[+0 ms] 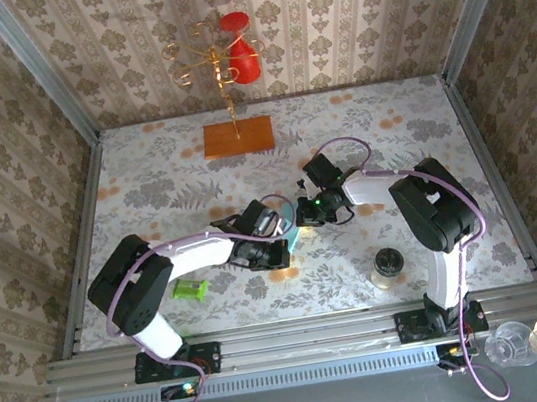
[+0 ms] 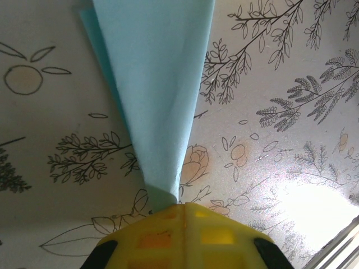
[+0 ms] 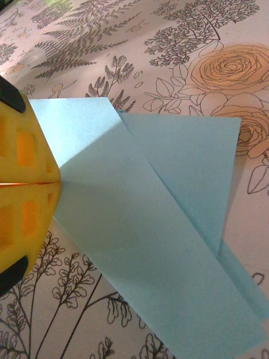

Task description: Fold a paper plane with a square sheet of paper (pick it up from the middle)

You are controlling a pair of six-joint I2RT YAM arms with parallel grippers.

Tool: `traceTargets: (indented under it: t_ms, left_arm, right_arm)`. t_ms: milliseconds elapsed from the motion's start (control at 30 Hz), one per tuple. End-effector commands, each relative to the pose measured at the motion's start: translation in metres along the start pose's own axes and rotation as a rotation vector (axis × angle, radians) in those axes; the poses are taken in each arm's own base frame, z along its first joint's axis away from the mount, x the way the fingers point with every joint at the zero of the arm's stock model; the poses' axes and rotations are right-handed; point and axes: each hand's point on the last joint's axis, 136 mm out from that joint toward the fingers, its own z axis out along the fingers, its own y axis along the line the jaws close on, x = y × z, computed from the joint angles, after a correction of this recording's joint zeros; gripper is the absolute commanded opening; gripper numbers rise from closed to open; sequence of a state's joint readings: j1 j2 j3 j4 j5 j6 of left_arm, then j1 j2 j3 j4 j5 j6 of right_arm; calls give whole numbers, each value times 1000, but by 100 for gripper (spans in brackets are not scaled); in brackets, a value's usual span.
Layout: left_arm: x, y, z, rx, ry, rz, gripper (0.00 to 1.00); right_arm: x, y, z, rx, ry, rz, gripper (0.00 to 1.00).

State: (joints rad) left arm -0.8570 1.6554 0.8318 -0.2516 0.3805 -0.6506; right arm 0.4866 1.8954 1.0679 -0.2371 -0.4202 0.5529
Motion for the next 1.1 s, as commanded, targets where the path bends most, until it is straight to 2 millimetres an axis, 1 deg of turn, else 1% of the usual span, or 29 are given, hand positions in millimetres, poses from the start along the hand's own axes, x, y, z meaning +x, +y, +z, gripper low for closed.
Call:
traceTargets:
  t_ms: [0,67,167,267,500,600,633,733,833,1067]
  left_arm:
    - [-2,-4,-14,-21,-27,14,0]
    - [-13,-12,-25,-4,-82,27,0]
    - [-27,-11,-33,0,-134,16,0]
    - [-35,-8,-29,18,-136,-5,1]
    - [-55,-14,-9,38,-105,4,0]
    - [-62,-15,-4,36,-107,5,0]
    - [-63,-12,-1,26,-103,1,0]
    - [-60,-4,7,-1,-79,-14,0]
    - [-51,3,14,-24,-48,-24,0]
    - [-14,8,22,-54,44,-7,0]
  right_arm:
    - [14,-45,12,162,42,64,10]
    - [14,-46,12,162,41,66,10]
    - [13,-45,12,159,39,68,10]
    - [14,-46,13,157,40,71,10]
    - [15,-46,13,156,43,75,10]
    - [15,-46,13,155,42,79,10]
    - [16,-46,13,155,43,81,10]
    - [16,-47,14,156,43,87,10]
    - [16,-47,14,158,43,95,10]
    - [17,-53,16,180,44,122,9]
